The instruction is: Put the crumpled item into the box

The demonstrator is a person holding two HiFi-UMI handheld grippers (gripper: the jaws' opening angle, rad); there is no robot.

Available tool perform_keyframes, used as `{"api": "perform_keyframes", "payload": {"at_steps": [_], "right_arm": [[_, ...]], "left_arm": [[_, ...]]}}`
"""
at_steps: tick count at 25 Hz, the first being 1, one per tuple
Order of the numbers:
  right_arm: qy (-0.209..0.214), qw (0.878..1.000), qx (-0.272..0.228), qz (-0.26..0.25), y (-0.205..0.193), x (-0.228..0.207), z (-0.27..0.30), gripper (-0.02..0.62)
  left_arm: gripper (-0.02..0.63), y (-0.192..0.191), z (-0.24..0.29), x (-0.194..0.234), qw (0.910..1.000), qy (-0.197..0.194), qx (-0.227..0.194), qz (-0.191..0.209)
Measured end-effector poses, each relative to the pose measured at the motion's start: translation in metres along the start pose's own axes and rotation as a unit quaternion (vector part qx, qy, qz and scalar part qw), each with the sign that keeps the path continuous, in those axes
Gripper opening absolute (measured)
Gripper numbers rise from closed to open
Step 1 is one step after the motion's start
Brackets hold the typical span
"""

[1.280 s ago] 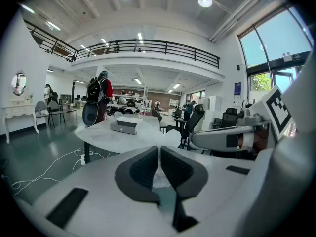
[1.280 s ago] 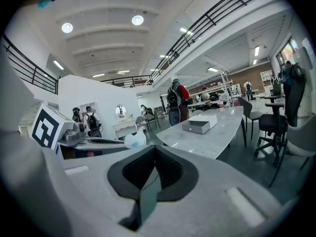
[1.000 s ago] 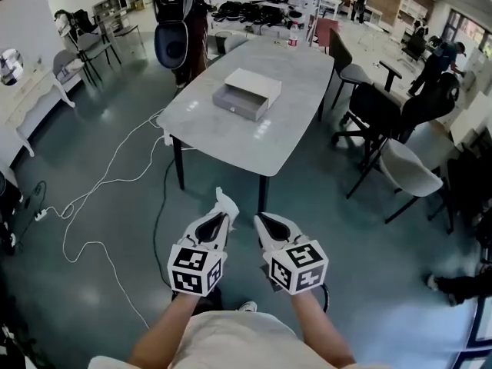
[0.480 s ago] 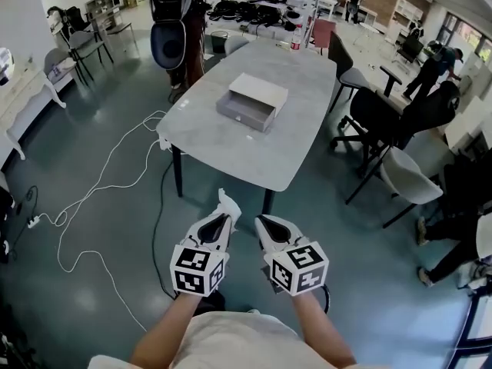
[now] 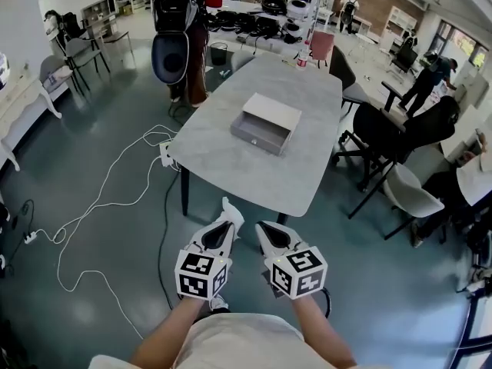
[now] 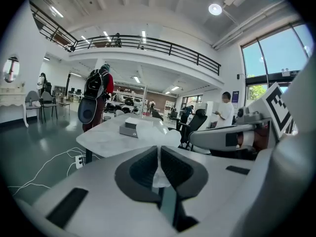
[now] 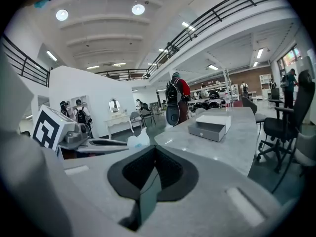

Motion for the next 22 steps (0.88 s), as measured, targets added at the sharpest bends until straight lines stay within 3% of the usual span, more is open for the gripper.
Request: {"api": "perform_keyframes", "payload": {"at_steps": [12, 22], "right_arm": [[-0.013, 1.000, 0.009, 0.001, 0.015, 0.012, 0.071, 0.005], [-0.033, 0.999, 0.003, 0.009, 0.027, -0.019, 0.095, 0.005]], "left_arm": [[0.023, 0.014, 0.010, 0.080, 1.0000, -0.004, -0.005, -0.006], [0.023, 0.027, 0.049, 0.099, 0.9998, -0.020, 0.005, 0.005]]}}
Point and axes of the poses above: the fingertips, and each gripper's own axes: z forward along the fingers, x to its left, y out of its top, the point moved 2 cm from there along -z, backward along the fingers, and after that the axes turned 2 degrees about z, right-handed, at the moved point
